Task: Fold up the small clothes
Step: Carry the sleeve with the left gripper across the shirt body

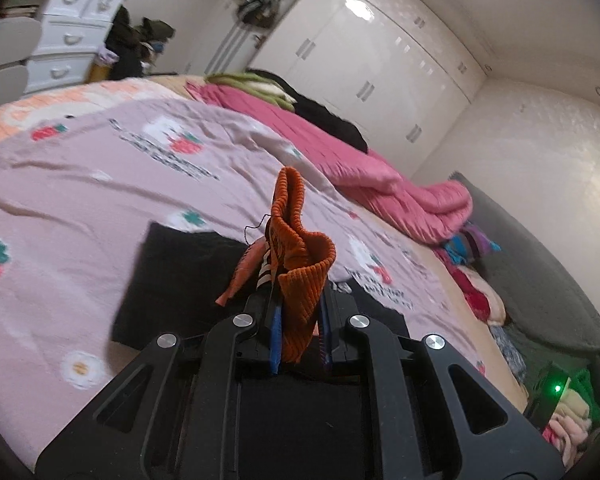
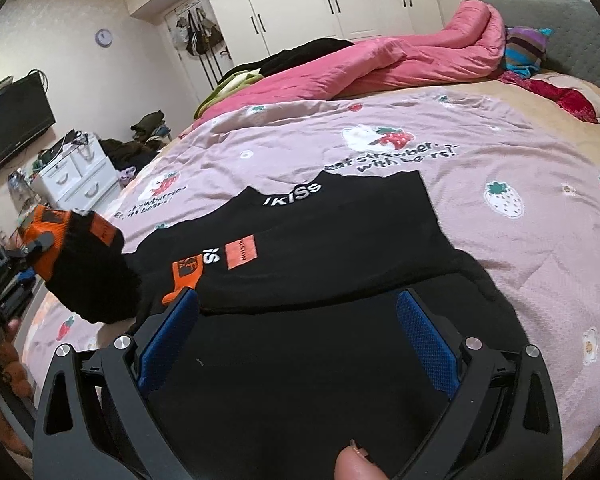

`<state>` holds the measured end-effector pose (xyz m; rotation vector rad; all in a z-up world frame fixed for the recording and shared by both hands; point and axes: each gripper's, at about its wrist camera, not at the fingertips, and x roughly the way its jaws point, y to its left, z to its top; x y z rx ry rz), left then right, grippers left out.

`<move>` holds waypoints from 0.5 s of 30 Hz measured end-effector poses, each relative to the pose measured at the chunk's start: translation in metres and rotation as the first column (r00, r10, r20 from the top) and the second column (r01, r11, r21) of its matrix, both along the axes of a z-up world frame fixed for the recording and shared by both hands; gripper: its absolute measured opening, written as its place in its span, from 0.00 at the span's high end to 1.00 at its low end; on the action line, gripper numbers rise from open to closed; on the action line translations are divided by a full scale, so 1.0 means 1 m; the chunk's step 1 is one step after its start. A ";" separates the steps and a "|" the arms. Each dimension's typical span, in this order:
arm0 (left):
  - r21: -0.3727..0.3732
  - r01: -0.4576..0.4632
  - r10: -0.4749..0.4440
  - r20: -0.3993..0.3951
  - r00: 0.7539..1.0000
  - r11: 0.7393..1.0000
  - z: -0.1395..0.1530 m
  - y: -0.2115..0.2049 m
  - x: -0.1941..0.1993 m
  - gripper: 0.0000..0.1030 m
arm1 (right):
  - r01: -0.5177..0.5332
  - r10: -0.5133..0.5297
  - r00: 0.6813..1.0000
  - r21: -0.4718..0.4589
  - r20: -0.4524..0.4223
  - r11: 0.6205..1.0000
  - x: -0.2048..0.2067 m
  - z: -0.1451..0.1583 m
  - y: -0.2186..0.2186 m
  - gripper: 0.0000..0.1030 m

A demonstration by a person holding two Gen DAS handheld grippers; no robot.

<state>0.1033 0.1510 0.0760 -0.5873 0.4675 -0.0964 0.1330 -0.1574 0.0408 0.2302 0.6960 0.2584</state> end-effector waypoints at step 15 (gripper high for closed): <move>0.064 0.215 -0.208 -0.101 0.973 0.975 -0.024 -0.080 0.040 0.93 | 0.145 -0.144 0.989 0.054 -0.022 0.988 0.002 -0.009 -0.059 0.04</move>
